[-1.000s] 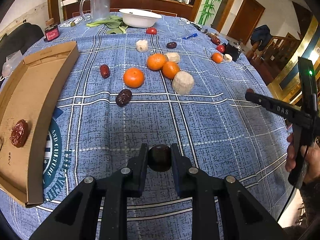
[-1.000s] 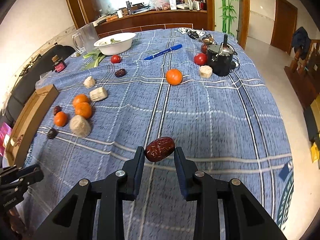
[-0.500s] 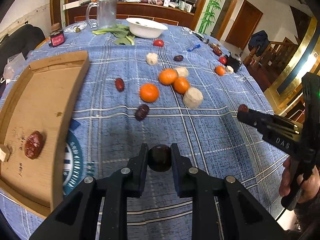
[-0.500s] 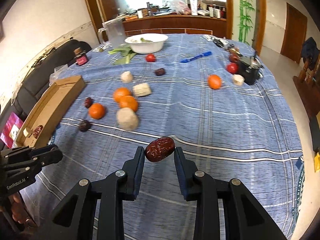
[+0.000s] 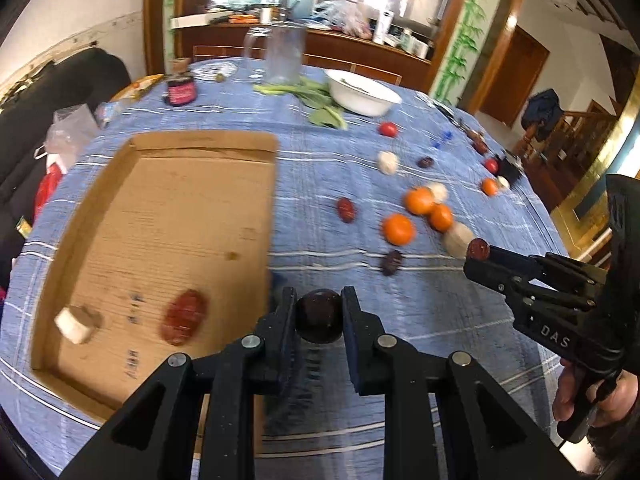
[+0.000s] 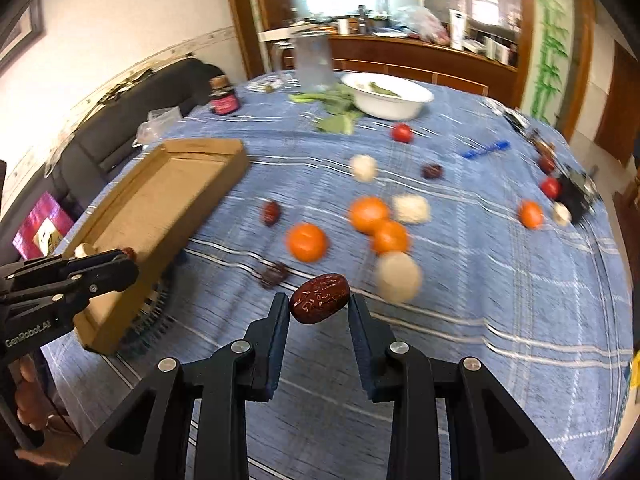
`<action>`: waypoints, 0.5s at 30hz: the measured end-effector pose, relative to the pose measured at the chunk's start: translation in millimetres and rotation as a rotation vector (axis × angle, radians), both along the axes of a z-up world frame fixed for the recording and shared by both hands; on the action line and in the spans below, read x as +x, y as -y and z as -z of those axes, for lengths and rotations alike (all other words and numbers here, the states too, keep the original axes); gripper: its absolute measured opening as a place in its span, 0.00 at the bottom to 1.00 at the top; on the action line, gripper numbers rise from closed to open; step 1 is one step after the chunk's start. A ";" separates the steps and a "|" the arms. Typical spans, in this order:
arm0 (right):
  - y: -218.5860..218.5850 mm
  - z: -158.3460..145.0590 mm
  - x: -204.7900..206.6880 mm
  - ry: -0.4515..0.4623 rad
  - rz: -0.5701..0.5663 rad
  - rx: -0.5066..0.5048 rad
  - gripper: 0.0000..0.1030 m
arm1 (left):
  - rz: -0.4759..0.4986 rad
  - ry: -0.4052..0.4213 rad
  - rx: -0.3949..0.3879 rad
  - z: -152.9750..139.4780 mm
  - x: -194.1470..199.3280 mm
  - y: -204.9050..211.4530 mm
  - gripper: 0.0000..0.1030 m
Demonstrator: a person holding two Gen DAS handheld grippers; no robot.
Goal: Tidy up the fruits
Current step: 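Carry both dates into the cardboard tray and open both tools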
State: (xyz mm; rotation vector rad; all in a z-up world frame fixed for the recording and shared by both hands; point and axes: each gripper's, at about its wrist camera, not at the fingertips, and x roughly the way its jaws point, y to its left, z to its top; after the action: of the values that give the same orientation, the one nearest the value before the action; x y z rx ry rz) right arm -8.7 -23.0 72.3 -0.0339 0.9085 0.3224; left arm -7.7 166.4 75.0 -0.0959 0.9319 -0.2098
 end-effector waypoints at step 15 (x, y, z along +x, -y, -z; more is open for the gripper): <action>-124.4 -7.2 41.6 0.002 -0.176 0.006 0.32 | -0.216 -0.025 0.031 8.7 24.3 -119.8 0.21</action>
State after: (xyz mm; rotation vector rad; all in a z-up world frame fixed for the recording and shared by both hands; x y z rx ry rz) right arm 32.8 101.4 79.6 -0.1092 0.9046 0.4888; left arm 16.6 286.2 66.4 -0.1697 0.9417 0.0063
